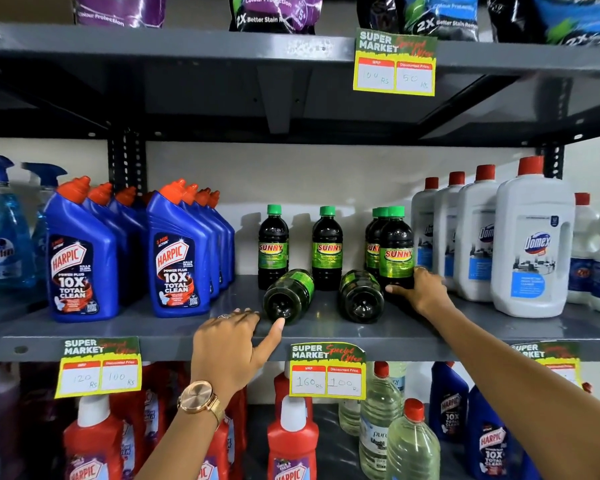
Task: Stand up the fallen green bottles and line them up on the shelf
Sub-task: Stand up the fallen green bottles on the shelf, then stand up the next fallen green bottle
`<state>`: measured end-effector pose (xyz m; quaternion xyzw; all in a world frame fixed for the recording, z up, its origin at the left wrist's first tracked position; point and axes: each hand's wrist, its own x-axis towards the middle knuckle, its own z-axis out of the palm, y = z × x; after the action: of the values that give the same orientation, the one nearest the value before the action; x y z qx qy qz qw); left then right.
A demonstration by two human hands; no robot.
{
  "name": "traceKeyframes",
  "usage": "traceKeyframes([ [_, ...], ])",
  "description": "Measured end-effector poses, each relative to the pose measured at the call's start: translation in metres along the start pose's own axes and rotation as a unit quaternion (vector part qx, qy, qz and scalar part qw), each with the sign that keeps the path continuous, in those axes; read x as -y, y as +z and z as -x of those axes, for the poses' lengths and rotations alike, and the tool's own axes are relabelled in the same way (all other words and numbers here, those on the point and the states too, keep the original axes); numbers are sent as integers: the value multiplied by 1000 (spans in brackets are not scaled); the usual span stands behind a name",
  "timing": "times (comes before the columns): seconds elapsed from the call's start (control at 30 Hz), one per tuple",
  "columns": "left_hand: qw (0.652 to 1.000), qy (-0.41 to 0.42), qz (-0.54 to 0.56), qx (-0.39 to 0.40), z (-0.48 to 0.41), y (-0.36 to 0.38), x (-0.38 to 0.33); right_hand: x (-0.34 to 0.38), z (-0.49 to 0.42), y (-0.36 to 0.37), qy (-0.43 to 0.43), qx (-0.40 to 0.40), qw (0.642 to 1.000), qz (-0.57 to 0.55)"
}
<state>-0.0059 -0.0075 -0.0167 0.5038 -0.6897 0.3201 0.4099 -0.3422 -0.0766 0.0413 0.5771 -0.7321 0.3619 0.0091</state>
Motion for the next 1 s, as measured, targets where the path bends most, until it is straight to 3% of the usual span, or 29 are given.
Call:
traceKeyframes([
  [0.1, 1000, -3, 2, 2, 0, 1, 1, 3, 6, 1, 1, -15, 999, 32],
  [0.27, 1000, -1, 6, -4, 0, 3, 2, 19, 38, -15, -26, -174, 984, -37],
  [0.3, 1000, -2, 5, -4, 0, 3, 3, 24, 42, -18, -31, -160, 985, -65],
  [0.37, 1000, -3, 1, 0, -1, 2, 3, 41, 49, -23, 5, -49, 991, -122],
  [0.43, 1000, -4, 1, 5, 0, 2, 3, 61, 51, -23, 85, 98, 973, -192],
  [0.5, 1000, -3, 8, 5, 0, 3, 3, 80, 55, -27, 161, 199, 948, -189],
  [0.63, 1000, -4, 15, 8, 1, 2, 4, 97, 59, -28, 190, 241, 935, -176],
  [0.8, 1000, 3, 13, 9, 0, 1, 3, 73, 65, -7, 98, 115, 936, -317],
  [0.9, 1000, 1, 11, 10, 0, 2, 4, 75, 64, 2, 1, 20, 953, -302],
  [1.0, 1000, 0, 8, 10, 0, 2, 4, 87, 54, 8, -36, -11, 969, -245],
])
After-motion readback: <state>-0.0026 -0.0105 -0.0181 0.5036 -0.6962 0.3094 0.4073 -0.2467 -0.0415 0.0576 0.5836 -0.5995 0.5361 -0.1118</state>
